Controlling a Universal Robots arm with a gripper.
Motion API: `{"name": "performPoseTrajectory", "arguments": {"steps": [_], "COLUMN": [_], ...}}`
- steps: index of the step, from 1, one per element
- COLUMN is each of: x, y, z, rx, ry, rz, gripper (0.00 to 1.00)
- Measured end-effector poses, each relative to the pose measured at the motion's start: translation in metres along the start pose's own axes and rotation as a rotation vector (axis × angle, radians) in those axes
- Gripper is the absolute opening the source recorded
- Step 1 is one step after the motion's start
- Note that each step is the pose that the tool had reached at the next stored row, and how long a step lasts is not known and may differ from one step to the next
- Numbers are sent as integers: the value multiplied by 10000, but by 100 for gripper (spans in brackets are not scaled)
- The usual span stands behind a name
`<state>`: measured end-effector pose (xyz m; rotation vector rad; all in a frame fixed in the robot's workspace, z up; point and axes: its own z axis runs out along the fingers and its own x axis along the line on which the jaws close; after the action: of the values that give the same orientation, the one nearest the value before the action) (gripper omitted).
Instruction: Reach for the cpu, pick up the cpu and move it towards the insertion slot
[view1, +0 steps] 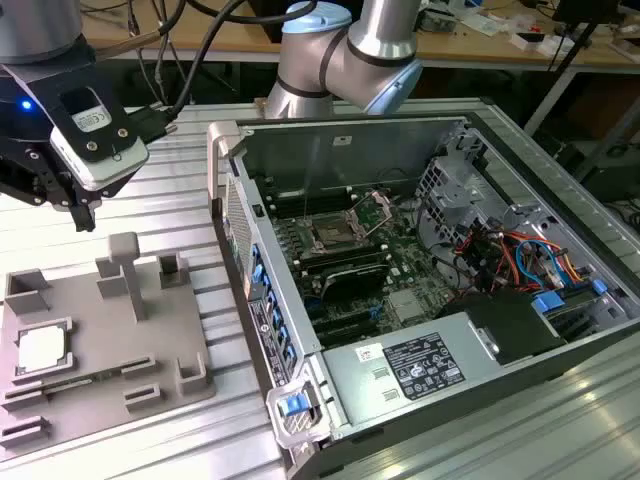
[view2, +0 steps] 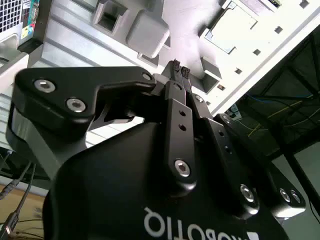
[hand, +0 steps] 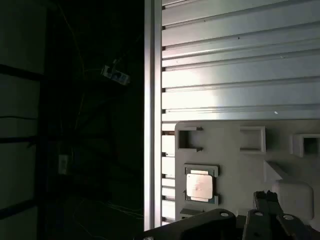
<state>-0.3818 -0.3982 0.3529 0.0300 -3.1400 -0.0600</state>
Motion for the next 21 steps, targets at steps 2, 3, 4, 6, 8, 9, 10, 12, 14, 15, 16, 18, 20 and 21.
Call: {"name": "performPoseTrajectory", "arguments": {"steps": [2,3,4,6,8,9,10,12,14,15,16,18,20,21], "x": [2,5,8,22,35,41,47,54,63,65,66,69,69,69], "y": [0,0,0,1,0,1,1,0,0,0,0,0,0,0], "z": [0,0,0,0,1,1,1,2,3,3,3,4,3,3], "rx": [1,1,1,1,2,1,1,0,1,1,1,1,1,1], "ry": [-3,-4,-5,-6,-6,-6,-5,-5,-4,-3,0,1,2,1], "rz": [76,110,130,165,189,201,213,236,266,277,294,327,354,377], "gripper": [11,11,11,11,11,11,11,11,11,11,11,11,11,11]}}
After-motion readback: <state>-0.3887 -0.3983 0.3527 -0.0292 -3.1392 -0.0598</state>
